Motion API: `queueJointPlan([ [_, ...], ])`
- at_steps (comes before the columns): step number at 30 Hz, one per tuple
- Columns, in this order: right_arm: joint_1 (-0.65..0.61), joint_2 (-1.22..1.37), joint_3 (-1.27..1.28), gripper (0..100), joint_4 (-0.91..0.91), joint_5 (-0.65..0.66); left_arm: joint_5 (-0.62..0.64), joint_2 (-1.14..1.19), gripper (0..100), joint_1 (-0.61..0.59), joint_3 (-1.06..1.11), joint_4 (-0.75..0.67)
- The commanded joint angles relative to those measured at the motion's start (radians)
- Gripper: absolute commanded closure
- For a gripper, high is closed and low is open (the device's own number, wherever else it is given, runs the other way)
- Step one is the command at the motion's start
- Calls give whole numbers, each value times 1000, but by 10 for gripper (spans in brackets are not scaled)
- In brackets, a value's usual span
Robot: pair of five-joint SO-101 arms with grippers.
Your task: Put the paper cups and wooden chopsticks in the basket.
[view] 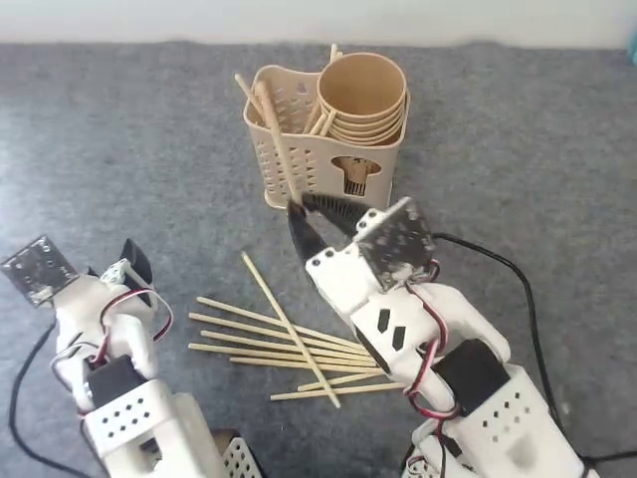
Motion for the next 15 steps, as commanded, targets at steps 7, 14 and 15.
queueJointPlan([
  [7, 124, 203, -32, 990, -664, -51, -3, -20, 776, 5, -5, -26],
  [14, 186, 628, -249, 989, -828, -51, -3, -20, 776, 5, -5, -26],
  [15, 189, 685, -288, 989, -842, -51, -3, -20, 776, 5, -5, -26],
])
